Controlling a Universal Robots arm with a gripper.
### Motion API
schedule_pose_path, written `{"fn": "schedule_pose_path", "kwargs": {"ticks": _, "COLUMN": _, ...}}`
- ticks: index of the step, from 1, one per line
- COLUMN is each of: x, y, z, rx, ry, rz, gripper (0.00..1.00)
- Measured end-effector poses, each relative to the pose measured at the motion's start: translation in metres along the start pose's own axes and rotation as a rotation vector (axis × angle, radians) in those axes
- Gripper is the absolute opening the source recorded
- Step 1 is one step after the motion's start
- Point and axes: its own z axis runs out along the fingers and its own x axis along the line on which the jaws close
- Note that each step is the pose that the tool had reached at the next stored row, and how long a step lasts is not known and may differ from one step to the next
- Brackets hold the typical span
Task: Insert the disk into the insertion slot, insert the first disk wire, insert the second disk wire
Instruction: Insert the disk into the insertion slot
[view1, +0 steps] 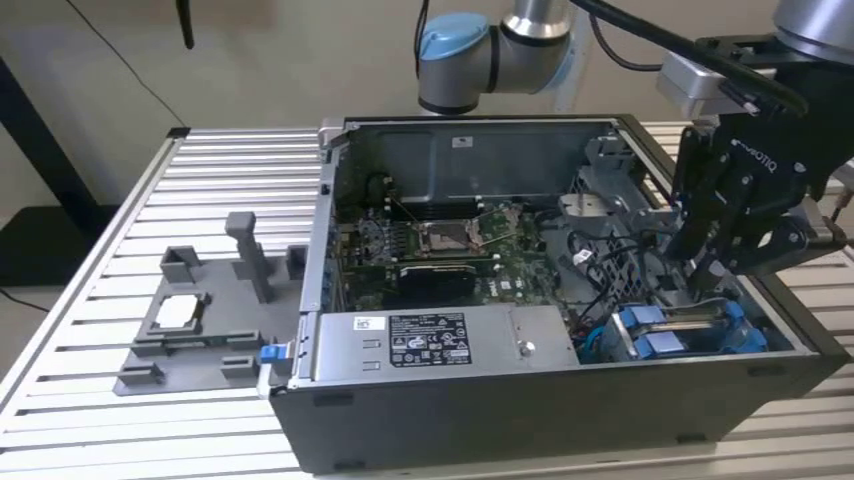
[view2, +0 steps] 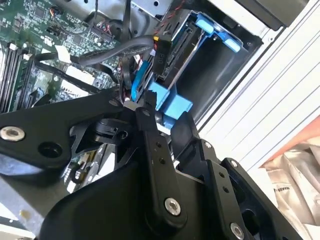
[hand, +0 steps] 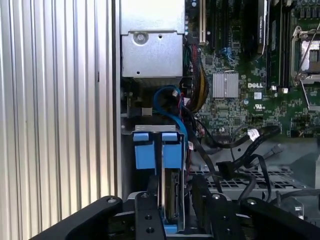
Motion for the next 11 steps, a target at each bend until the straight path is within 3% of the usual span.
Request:
{"fn": "schedule_pose_path", "kwargs": {"ticks": 1, "x": -0.0004, "y": 0.0001, "z": -0.0003, "rx": 0.0038, "ry": 0.0002, "rz": 0.000, "gripper": 0.40}}
{"fn": "schedule_pose_path", "kwargs": {"ticks": 2, "x": -0.0006, "y": 0.0004, "z": -0.0004, "rx": 0.0125, "ry": -0.0017, "rz": 0.000, "gripper": 0.40}}
{"fn": "schedule_pose_path", "kwargs": {"ticks": 3, "x": -0.0005, "y": 0.0006, "z": -0.0003, "rx": 0.0233, "ry": -0.0119, "rz": 0.000, "gripper": 0.40}}
{"fn": "schedule_pose_path", "kwargs": {"ticks": 9, "x": -0.0006, "y": 0.0016, "z": -0.0003, "rx": 0.0826, "ry": -0.0886, "rz": -0.003, "gripper": 0.40}}
{"fn": "schedule_pose_path", "kwargs": {"ticks": 11, "x": -0.0006, "y": 0.0016, "z": -0.0004, "rx": 0.1127, "ry": -0.1015, "rz": -0.007, "gripper": 0.40}}
